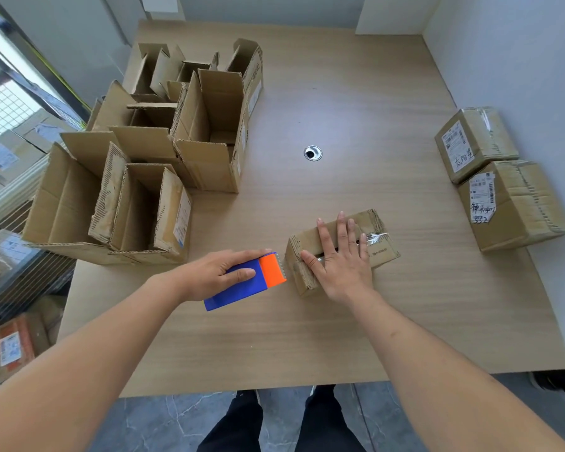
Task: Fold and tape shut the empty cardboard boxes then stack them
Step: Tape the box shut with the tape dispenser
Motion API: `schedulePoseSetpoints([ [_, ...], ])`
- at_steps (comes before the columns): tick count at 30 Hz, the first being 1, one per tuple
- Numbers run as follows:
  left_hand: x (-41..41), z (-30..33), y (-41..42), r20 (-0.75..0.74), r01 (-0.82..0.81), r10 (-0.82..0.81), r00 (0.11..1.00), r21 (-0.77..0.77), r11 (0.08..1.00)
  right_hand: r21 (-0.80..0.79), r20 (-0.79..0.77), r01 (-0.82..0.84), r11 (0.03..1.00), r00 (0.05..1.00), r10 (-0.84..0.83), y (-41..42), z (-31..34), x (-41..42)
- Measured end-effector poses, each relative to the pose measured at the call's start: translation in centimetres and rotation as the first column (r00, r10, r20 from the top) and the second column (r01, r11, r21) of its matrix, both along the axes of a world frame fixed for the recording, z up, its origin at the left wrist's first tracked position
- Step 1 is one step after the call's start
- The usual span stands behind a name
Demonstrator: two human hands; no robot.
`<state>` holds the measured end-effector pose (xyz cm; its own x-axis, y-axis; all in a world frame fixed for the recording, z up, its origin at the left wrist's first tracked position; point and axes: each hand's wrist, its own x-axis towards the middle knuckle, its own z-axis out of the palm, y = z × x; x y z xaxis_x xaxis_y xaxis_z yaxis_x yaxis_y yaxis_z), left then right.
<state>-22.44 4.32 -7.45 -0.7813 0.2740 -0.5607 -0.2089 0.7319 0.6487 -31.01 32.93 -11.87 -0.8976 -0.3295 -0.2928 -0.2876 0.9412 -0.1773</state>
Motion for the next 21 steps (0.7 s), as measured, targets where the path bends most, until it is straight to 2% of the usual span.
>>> schedulePoseSetpoints([
  [6,-1.3,-0.4,1.7,0.02,0.025,-0.023,1.0,-0.147,0.989,-0.004,0.053,0.0,1.0,0.999,0.0,-0.1,0.6,0.0],
  [12,-2.3,-0.9,4.1,0.056,-0.063,0.073,0.996,-0.169,0.984,0.009,0.024,-0.003,1.0,1.0,0.003,-0.3,0.4,0.1],
  [16,-3.5,-0.7,4.6,0.071,-0.032,0.048,0.996,-0.214,0.976,0.043,0.006,-0.013,0.999,1.0,0.013,-0.5,0.3,0.2],
  [19,-3.5,-1.2,4.2,0.098,0.039,-0.009,0.995,-0.31,0.95,0.077,0.023,-0.024,0.997,0.999,0.023,-0.6,0.7,0.2],
  [21,-3.2,-1.5,3.7,0.075,0.007,0.016,0.997,-0.3,0.954,0.074,0.024,-0.012,0.997,1.0,0.01,-1.1,1.1,0.3],
])
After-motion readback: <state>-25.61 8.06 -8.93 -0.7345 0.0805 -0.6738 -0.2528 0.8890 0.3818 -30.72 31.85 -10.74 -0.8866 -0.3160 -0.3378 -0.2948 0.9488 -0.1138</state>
